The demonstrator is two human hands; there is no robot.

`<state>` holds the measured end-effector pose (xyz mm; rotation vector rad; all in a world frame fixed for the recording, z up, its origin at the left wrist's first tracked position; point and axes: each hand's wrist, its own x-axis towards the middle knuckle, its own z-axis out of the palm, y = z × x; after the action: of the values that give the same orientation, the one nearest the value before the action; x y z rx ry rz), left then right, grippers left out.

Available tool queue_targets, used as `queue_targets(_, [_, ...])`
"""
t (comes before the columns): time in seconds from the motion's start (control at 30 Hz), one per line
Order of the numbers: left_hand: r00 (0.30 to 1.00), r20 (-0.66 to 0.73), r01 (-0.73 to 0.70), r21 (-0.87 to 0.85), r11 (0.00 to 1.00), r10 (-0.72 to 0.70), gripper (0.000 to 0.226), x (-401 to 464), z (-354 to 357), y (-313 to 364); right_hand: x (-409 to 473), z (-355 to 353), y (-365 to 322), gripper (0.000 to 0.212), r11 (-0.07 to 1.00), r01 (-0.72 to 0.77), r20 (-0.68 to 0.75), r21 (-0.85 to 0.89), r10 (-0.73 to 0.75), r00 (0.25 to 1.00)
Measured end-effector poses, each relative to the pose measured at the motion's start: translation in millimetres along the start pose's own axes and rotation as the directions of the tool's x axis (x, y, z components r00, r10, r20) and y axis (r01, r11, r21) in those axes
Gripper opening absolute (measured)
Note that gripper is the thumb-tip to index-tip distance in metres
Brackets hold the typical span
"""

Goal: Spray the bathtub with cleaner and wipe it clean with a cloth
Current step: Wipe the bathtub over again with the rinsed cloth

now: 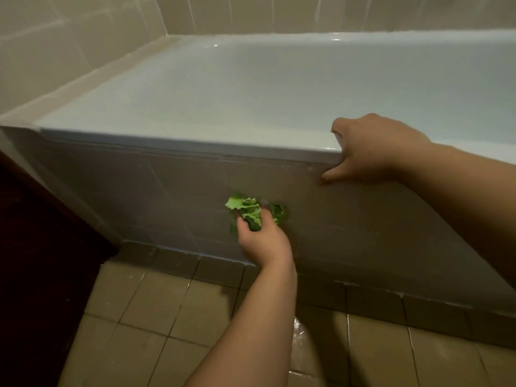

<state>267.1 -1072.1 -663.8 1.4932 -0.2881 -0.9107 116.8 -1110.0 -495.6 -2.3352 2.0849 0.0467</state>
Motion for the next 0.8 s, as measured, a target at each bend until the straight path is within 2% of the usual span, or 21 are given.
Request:
queue_targets(0.1, [0.997, 0.072, 0.03, 0.037, 0.999, -0.032, 0.065, -25.7, 4.0, 7.2, -5.6, -0.9, -3.4, 0.064, 0.999, -0.004, -0.032, 0.036, 0.005, 0.999])
queue_targets(0.17, [0.991, 0.126, -0.042, 0.048, 0.998, 0.035, 0.062, -39.6, 8.7, 17.4, -7.7, -2.0, -3.6, 0.063, 0.999, -0.004, -0.04, 0.036, 0.006, 0.999])
queue_targets(0.23, [0.989, 0.112, -0.098, 0.044, 0.994, 0.092, 0.064, -42.2, 10.1, 34.9, -11.1, -5.6, 4.2, 0.062, 1.0, -0.007, -0.001, 0.018, 0.007, 1.0])
queue_targets(0.3, [0.989, 0.075, -0.13, 0.026, 0.991, 0.127, 0.067, -35.4, 6.0, 48.9, -16.5, -8.9, 16.1, 0.071, 0.999, -0.029, 0.056, -0.041, 0.031, 0.998])
queue_targets(0.4, [0.997, 0.031, -0.078, 0.03, 0.997, 0.077, 0.067, -28.9, 1.3, 52.9, -23.5, -6.2, 25.4, 0.069, 0.994, -0.074, 0.065, -0.085, 0.08, 0.995])
queue_targets(0.5, [0.997, 0.072, -0.004, 0.008, 1.0, 0.003, 0.07, -45.8, 6.0, 47.3, -20.2, -1.3, 21.4, 0.068, 0.994, -0.076, 0.042, -0.075, 0.079, 0.996])
queue_targets(0.57, [0.99, 0.125, -0.061, 0.013, 0.998, 0.059, 0.068, -61.0, 13.9, 47.6, -17.1, 1.4, 21.0, 0.069, 0.994, -0.078, 0.023, -0.076, 0.08, 0.996])
queue_targets(0.63, [0.97, 0.15, -0.191, -0.004, 0.982, 0.189, 0.068, -64.9, 18.7, 56.6, -16.5, 2.4, 21.5, 0.07, 0.993, -0.075, 0.008, -0.087, 0.076, 0.997])
queue_targets(0.73, [0.956, 0.06, -0.284, -0.036, 0.958, 0.286, 0.07, -43.4, 17.8, 71.1, -18.0, 1.0, 22.7, 0.072, 0.995, -0.067, 0.018, -0.073, 0.068, 0.997])
queue_targets(0.8, [0.976, 0.006, -0.218, -0.013, 0.976, 0.218, 0.068, -30.7, 11.9, 72.7, -17.2, 0.7, 24.3, 0.077, 0.996, -0.062, 0.014, -0.064, 0.063, 0.998])
